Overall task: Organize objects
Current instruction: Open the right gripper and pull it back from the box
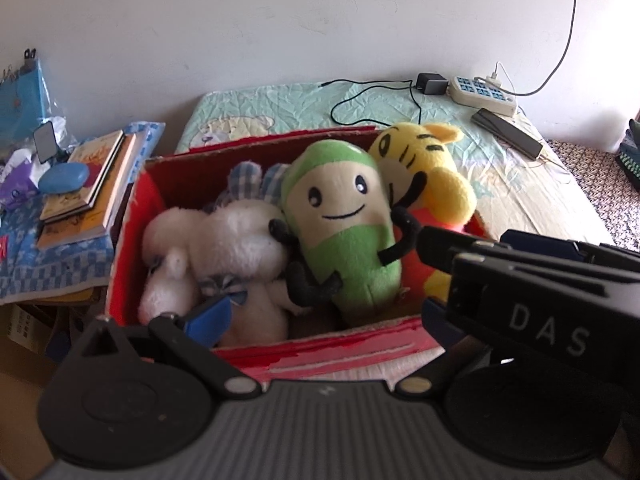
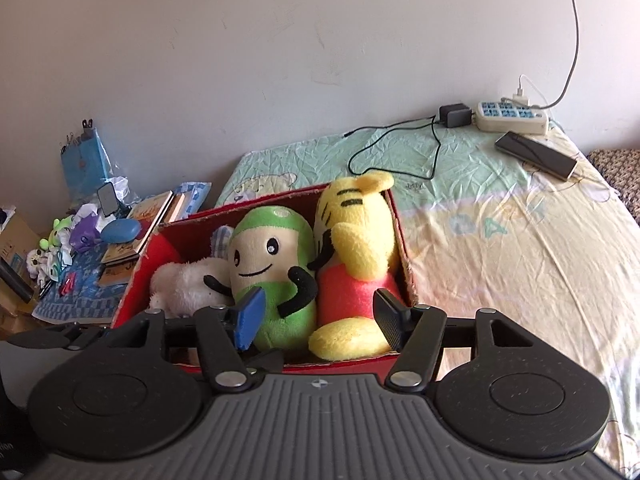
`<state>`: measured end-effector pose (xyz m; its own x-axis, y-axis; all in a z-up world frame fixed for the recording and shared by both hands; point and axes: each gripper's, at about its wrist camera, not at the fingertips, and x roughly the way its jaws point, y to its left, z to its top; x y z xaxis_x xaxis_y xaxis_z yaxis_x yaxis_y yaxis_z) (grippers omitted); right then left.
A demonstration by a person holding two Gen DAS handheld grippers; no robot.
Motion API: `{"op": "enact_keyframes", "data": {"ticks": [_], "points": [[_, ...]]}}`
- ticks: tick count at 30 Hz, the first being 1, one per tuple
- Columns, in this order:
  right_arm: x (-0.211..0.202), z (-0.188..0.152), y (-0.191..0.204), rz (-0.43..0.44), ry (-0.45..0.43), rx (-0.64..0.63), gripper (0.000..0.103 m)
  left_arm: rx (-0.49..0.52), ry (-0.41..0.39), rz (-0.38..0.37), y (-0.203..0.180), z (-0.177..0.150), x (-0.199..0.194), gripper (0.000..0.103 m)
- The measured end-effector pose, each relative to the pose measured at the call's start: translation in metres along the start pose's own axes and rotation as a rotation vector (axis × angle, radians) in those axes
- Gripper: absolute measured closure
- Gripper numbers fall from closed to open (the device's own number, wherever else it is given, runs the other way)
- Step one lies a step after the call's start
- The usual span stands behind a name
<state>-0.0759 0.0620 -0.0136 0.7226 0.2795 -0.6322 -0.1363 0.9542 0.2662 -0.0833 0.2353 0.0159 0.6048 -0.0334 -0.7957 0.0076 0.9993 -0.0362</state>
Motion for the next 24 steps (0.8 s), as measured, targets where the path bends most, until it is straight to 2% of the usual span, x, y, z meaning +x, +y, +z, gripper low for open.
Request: {"op": "enact_keyframes", "data": {"ticks": [6, 11, 24], "points": [[-0.018, 0.0, -0.008, -0.064, -0.027, 0.008, 0.038, 0.043, 0.019, 0.007, -0.019, -0.009, -0.014, 0.002], [-0.026, -0.007, -0.021, -0.145, -0.029, 0.026, 0.033, 0.066, 0.06, -0.003, -0.03, -0.015, -0.008, 0.002], [-0.032, -0.027, -0.055, -0.303, 0.041, 0.082, 0.029, 0.09, 0.13, -0.003, -0.05, -0.028, 0.006, 0.001]]}}
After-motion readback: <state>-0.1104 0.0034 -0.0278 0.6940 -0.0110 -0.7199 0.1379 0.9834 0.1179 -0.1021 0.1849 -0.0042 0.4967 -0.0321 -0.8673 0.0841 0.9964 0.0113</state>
